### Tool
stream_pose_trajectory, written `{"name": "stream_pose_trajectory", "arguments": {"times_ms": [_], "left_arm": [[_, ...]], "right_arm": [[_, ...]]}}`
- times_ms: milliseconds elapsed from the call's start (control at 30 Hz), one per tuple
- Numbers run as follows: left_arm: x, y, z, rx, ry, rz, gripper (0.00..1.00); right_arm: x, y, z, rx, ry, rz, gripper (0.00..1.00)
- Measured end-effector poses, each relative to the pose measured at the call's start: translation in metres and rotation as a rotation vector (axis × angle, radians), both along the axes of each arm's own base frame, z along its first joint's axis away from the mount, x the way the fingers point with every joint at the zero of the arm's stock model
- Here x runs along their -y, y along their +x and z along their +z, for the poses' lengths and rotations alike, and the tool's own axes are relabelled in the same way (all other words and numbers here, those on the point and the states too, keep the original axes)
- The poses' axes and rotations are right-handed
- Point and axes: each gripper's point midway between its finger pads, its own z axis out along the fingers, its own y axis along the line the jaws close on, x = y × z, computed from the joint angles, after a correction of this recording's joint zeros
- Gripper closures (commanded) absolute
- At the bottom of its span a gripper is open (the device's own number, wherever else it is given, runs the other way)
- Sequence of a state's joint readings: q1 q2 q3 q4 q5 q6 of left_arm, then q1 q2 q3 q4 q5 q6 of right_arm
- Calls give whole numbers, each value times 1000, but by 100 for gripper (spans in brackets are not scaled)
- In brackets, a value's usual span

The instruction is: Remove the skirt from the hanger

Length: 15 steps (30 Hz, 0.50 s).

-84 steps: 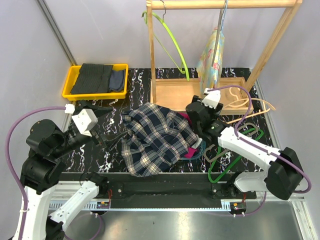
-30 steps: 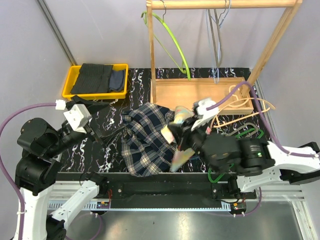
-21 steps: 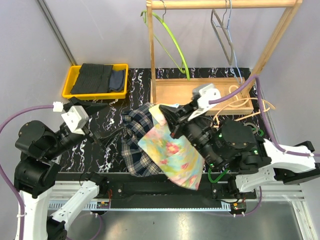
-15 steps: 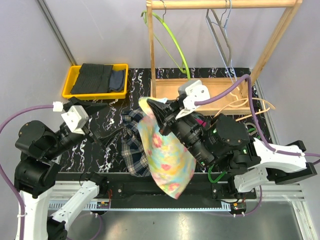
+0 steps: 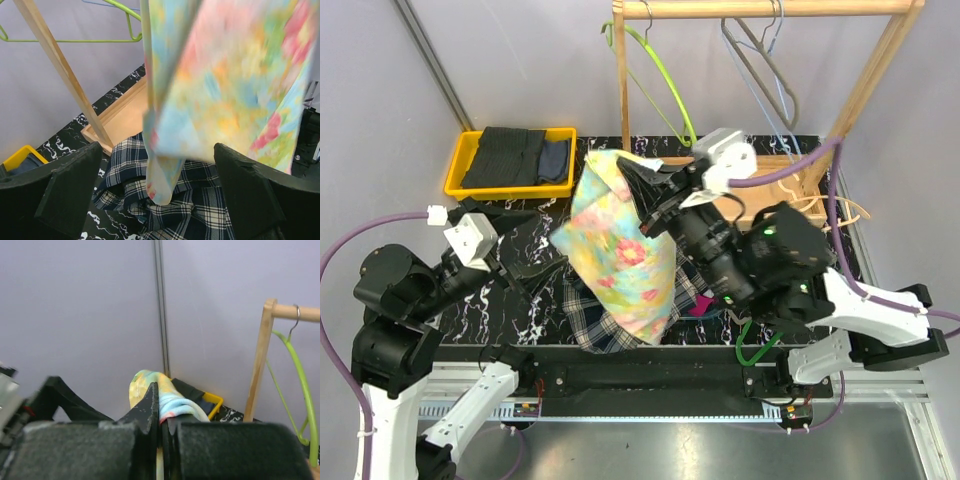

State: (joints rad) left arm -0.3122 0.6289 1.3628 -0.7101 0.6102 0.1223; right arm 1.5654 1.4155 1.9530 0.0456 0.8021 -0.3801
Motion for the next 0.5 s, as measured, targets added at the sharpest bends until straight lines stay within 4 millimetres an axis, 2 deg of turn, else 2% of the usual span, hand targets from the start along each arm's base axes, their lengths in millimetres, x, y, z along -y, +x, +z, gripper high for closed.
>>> {"name": "stream_pose_trajectory", "arguments": {"times_ms": [67,133,233,267,300,367,500], "left_arm": [[0,-1,0,2,-1,-4,1],[1,-2,-2,0,0,-9,1],[1,-2,-4,-6,2,-13,1],[1,-2,-5,-9,2,-13,1],[2,-2,-5,-10,3,-14,1],[1,-1,-5,-11,3,-13,1],[1,-1,-5,-10,3,-11,1]], "right_arm": [[-1,19,-34,-24,-48,-31,100],[2,45,-79,-72,-97,-71,100],[15,91,-143,-166,-159,-147,100],[19,101,-155,-190,-169,-165,100],[21,111,-166,-216,-179,-181,100],[19,120,-176,-248,-182,-178,100],[5,128,-175,-284,-154,-126,100]]}}
